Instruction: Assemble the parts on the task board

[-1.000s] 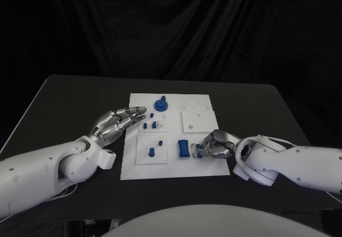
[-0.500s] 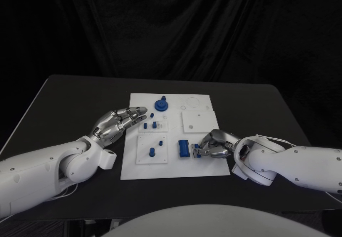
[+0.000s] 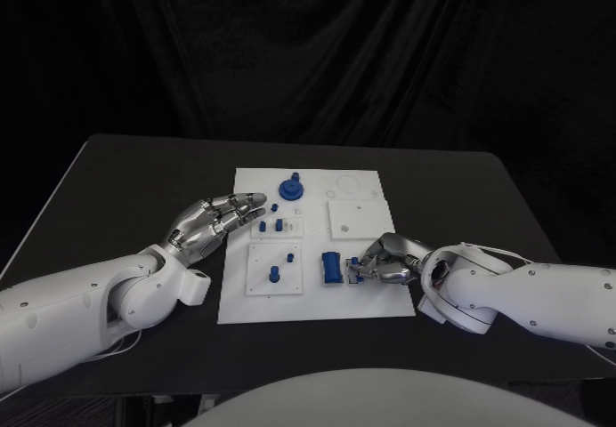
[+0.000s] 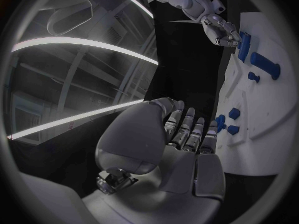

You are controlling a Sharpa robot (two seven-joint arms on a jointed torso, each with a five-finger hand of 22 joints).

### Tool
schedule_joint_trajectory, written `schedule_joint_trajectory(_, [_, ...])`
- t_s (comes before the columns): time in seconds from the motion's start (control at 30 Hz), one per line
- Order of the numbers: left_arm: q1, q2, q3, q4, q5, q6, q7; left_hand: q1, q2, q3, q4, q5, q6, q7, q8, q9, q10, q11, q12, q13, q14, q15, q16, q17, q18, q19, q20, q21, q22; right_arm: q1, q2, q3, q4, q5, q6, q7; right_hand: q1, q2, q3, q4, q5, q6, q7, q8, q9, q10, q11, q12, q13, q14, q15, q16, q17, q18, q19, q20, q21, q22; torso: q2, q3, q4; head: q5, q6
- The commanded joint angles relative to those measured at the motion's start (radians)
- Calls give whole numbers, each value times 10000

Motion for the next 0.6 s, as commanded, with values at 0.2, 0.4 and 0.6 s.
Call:
schedule_joint_trajectory(0.2, [-21, 24, 7, 19, 30, 162, 318, -80, 58, 67, 1, -68, 39, 505, 49, 9, 39, 52, 48, 15, 28, 31, 64, 15, -171, 63, 8, 28, -11, -4, 12, 2, -13, -128, -41, -294, -595, 71, -586, 719, -1372, 29, 33, 77, -9, 1042, 9, 28, 2635, 731, 24, -87, 757, -51, 423, 38, -87, 1968, 0, -7, -8, 8, -2])
schedule_joint_trajectory(0.4, [-27, 35, 7, 3, 31, 175, 314, -86, 60, 71, 7, -82, 42, 510, 52, 10, 46, 58, 52, 16, 29, 36, 64, 15, -177, 62, 7, 27, -14, -4, -2, 2, 33, -136, -179, -191, -929, 140, -980, 1151, -1992, 65, 13, 139, 5, 1042, -6, 28, 2635, 732, 13, -87, 753, -52, 428, 32, -78, 1972, -3, -5, 7, -19, -2])
schedule_joint_trajectory(0.6, [-33, 48, 7, -11, 31, 185, 310, -86, 60, 71, 7, -82, 42, 510, 52, 10, 46, 58, 52, 16, 29, 36, 64, 15, -177, 62, 7, 27, -14, -4, 0, 1, 61, -138, -210, -134, -890, 207, -1140, 1153, -1846, 194, -45, 311, 125, 1042, -52, 28, 2635, 733, -21, -85, 754, -50, 428, 10, -80, 1972, -7, -6, -2, -5, -2])
